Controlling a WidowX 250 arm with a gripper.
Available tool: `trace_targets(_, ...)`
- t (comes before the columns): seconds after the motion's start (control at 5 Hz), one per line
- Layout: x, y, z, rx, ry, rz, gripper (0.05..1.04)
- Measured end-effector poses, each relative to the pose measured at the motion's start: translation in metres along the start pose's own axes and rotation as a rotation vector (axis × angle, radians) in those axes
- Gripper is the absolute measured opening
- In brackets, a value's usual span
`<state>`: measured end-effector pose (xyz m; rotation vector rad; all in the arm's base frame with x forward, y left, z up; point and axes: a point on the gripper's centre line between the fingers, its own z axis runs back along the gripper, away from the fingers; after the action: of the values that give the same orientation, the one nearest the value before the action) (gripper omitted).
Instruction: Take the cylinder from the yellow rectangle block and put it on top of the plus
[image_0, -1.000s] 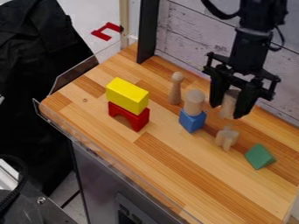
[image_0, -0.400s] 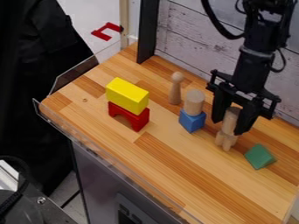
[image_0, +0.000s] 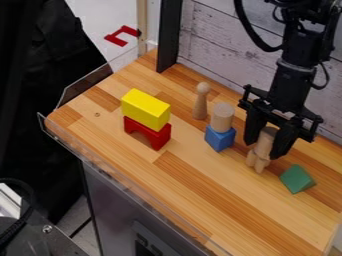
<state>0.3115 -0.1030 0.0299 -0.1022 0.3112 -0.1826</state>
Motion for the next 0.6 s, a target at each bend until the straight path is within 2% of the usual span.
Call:
trace_targets(0.2, 0.0004, 0.0011, 0.0005, 0.004, -0.002, 0.008, 0.616)
trace_targets(0.4, -0.0011, 0.0054, -0.0034, 0.001, 0.001, 0.022, 0.917)
trace_targets(0.6, -0.0029, 0.0065, -0.0039, 0.001, 0.004, 0.03, 1.007)
